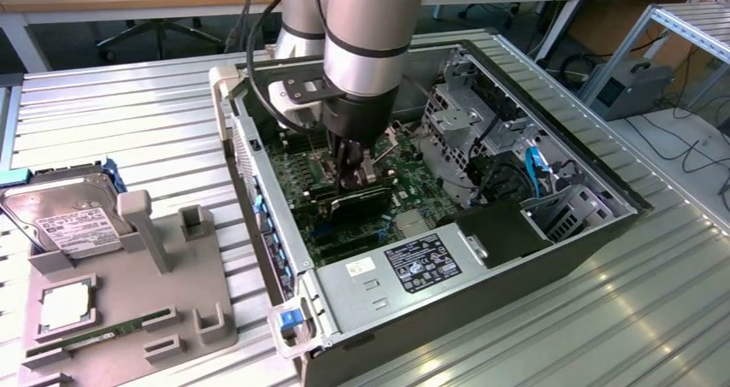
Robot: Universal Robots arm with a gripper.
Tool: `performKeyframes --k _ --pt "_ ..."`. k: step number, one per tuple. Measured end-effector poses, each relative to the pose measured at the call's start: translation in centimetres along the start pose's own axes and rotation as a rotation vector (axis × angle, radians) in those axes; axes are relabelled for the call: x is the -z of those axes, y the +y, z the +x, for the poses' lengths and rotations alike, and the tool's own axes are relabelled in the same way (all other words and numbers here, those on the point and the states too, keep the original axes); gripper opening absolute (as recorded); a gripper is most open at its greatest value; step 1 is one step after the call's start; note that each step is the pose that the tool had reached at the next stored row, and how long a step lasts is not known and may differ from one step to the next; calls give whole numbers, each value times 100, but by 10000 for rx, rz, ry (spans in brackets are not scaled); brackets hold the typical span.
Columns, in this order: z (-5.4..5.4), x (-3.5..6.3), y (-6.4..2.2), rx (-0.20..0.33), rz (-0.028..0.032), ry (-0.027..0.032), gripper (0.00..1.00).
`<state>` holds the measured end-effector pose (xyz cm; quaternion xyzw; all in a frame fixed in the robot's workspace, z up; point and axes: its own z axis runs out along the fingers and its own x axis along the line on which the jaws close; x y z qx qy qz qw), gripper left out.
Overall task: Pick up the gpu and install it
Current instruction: 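Press down on the gpu until it lock into place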
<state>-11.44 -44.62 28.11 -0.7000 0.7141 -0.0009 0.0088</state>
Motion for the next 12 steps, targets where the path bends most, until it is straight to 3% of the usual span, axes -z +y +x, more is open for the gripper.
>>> performKeyframes --k 12 --pt "2 -86 4 2 -2 4 11"
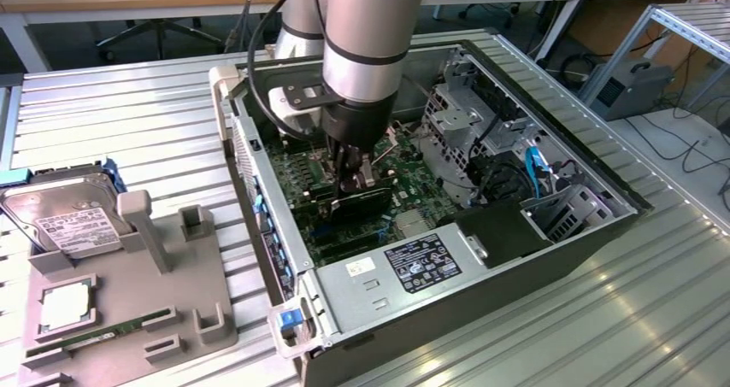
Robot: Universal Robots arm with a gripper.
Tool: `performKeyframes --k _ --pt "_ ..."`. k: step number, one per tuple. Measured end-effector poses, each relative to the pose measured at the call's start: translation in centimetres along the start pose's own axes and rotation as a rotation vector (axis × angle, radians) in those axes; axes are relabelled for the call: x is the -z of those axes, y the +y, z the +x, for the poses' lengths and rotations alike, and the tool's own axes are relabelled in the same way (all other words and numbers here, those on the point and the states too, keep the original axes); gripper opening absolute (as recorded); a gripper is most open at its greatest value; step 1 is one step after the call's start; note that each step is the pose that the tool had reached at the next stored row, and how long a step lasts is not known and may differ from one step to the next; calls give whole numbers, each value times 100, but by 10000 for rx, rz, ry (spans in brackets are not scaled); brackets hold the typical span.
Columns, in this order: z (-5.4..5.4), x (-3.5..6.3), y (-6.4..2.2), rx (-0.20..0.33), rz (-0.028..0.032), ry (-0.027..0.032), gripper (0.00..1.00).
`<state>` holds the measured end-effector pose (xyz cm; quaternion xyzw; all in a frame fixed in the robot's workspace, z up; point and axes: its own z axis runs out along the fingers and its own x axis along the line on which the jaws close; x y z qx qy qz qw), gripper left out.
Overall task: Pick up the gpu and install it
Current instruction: 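Press down on the gpu until it lock into place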
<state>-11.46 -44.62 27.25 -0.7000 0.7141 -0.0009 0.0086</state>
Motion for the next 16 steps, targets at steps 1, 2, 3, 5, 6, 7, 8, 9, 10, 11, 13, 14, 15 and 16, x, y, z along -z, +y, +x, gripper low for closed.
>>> performKeyframes --k 1,2,3,5,6,7,8,9,10,11,13,14,15,16 --pt "0 -2 0 0 -1 1 11" --pt "0 -3 0 0 1 -2 11" --pt "0 -4 0 -1 2 -3 11" --pt "0 -4 0 0 2 -3 11" --pt "0 -4 0 0 2 -4 11" --pt "0 -4 0 0 2 -3 11" --pt "0 -4 0 0 2 -3 11" --pt "-1 9 0 0 4 -7 11" --pt "-1 19 -1 -1 5 -9 11" --pt "-1 25 -1 0 3 -5 11" --pt "-1 28 -15 0 0 -2 11" --pt "-1 29 -25 0 -4 -2 11" --pt "-1 30 -35 -1 -8 -3 11" --pt "-1 30 -38 0 -9 -4 11"
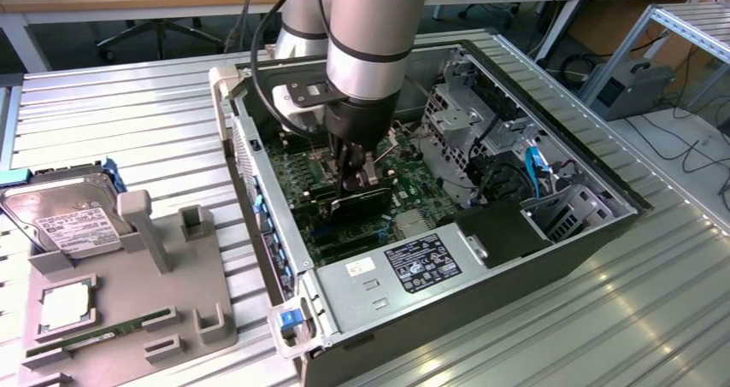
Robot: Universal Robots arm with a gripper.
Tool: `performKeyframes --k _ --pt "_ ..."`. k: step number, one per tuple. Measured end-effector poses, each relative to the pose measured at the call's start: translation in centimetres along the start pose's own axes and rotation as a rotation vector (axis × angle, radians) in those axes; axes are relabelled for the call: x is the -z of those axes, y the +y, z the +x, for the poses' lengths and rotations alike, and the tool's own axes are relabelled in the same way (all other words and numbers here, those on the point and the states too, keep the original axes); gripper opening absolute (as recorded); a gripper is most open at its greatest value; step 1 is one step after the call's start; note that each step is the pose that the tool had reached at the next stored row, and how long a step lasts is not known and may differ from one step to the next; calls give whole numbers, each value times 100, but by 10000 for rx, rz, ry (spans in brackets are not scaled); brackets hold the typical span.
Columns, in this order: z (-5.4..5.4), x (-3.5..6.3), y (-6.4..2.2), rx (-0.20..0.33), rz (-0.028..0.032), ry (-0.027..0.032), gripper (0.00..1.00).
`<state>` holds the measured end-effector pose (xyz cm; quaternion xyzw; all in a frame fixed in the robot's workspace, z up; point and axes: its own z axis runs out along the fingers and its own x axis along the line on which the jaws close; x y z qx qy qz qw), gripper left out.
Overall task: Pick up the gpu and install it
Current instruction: 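Press down on the gpu until it lock into place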
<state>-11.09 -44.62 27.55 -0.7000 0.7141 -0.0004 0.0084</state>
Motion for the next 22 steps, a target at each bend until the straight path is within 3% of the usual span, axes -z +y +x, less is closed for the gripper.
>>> performKeyframes --k 4,22 --pt "1 -45 0 0 -4 8 11" --pt "1 -67 72 0 0 2 11"
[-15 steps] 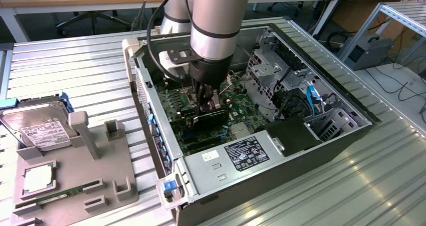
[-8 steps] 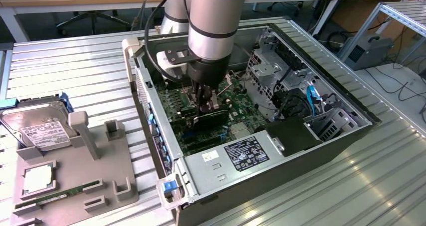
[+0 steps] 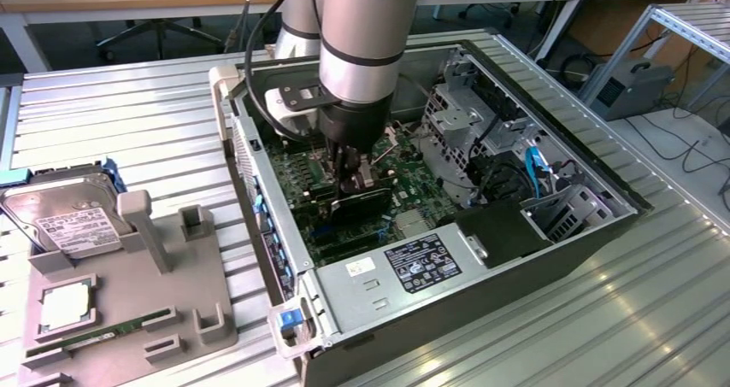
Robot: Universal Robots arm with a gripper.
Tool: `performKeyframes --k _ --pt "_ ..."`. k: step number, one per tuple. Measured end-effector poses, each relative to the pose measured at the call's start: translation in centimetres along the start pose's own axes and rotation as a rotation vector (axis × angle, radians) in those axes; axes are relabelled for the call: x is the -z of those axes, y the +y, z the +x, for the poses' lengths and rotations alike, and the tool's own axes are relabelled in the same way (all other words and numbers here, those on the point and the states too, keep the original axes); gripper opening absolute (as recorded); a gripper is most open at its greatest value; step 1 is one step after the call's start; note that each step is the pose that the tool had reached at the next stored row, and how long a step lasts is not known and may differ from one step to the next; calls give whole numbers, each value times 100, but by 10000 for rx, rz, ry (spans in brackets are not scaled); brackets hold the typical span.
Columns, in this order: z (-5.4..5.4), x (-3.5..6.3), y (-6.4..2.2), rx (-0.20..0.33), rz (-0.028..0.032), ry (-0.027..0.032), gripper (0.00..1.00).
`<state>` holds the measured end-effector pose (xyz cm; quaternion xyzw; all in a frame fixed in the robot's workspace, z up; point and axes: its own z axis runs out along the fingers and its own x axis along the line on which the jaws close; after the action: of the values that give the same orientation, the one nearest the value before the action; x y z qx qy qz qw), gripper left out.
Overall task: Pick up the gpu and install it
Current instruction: 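Press down on the gpu until it lock into place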
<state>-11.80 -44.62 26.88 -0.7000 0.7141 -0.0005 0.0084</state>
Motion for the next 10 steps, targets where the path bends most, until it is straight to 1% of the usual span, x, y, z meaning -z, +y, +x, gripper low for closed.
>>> performKeyframes --k 4,5,7,8,10 --pt "0 5 0 0 2 -3 11" --pt "-1 14 0 -1 5 -12 11" --pt "-2 44 0 -2 12 -22 11" --pt "-1 68 0 -2 5 -8 11" --pt "-1 103 -1 0 3 -5 11"
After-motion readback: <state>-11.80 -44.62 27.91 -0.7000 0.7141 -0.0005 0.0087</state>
